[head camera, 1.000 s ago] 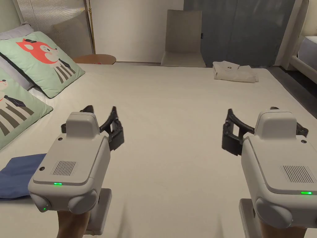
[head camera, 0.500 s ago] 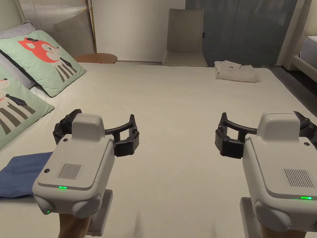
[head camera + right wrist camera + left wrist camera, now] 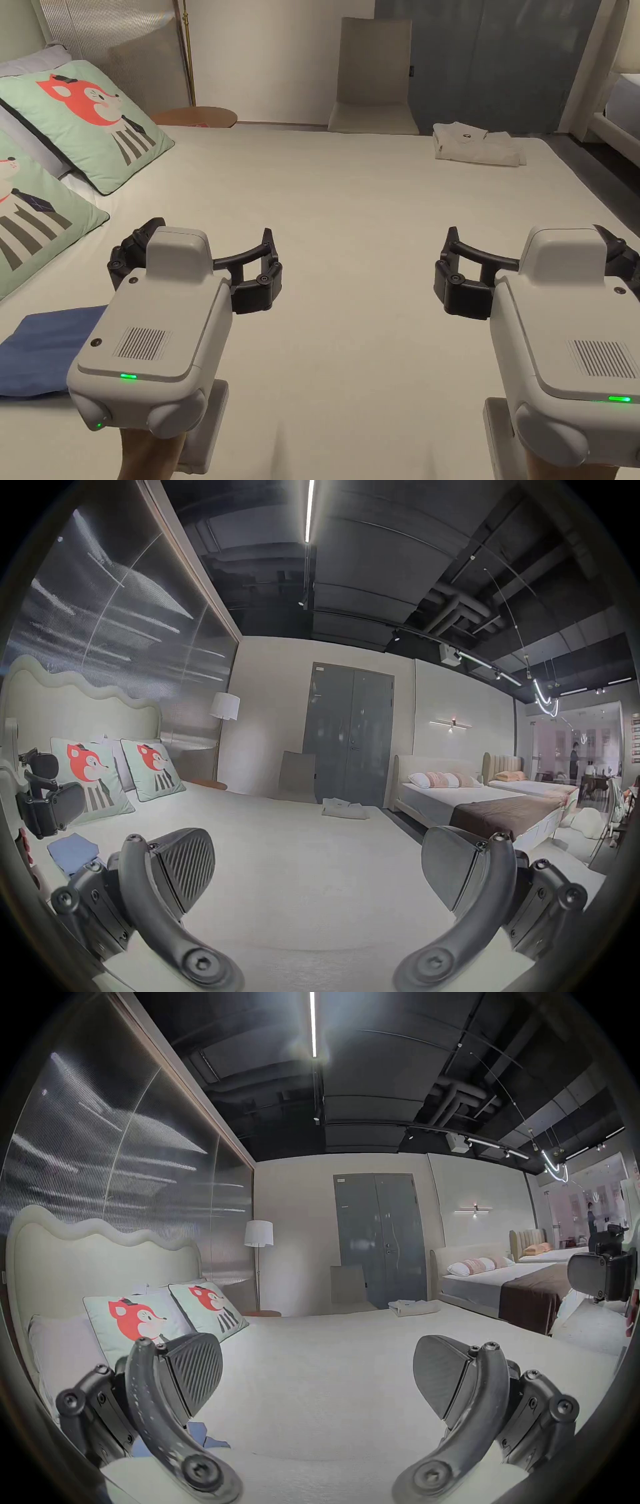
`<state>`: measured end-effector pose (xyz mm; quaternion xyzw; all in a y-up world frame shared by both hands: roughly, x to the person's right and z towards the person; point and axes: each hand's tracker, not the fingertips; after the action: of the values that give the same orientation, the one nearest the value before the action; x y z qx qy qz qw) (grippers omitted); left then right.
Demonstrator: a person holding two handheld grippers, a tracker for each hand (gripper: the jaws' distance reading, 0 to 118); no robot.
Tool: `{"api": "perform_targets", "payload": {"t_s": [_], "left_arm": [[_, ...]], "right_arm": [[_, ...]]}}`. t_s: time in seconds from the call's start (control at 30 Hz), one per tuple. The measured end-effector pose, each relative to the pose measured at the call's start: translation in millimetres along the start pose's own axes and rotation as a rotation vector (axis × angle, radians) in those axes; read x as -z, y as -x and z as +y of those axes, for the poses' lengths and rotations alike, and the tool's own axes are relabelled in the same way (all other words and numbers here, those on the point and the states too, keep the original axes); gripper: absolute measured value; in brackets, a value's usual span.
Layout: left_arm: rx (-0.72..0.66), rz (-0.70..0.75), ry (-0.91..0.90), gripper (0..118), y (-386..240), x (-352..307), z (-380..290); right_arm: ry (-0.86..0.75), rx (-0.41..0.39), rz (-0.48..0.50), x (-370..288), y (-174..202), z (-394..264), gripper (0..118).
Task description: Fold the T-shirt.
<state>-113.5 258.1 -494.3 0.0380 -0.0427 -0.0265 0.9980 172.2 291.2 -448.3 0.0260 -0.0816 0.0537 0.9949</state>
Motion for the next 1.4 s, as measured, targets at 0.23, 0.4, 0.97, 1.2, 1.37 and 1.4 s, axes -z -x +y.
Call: {"api": "perform_targets", "payload": {"t_s": [0.23, 0.4, 0.97, 1.2, 1.37, 1.4], "left_arm": [[-0.01, 0.003, 0.002, 110, 1.0, 0.9, -0.1], [-0.005, 0.004, 0.001, 110, 2.0, 1.2, 0.3], [-0.008, 0.006, 0.009, 110, 4.4, 2.0, -2.2], [-0.01, 0.007, 0.01, 110, 4.5, 3.0, -2.6], [-0.009, 0.005, 0.011, 110, 4.3, 2.6, -2.5], [-0.011, 0.005, 0.011, 110, 3.6, 2.2, -2.2]], "right_arm": [[0.0, 0.002, 0.002, 0.0, -0.5, -0.4, 117], [0.002, -0.003, -0.001, 0.7, -0.3, -1.4, 117], [-0.001, -0.004, 0.003, 0.3, 1.7, 0.5, 117], [-0.001, -0.002, 0.003, 0.7, 1.7, 0.8, 117], [-0.002, -0.006, 0.002, 0.7, 2.2, 1.4, 117], [-0.002, -0.006, 0.002, 0.7, 2.4, 1.4, 117]]}}
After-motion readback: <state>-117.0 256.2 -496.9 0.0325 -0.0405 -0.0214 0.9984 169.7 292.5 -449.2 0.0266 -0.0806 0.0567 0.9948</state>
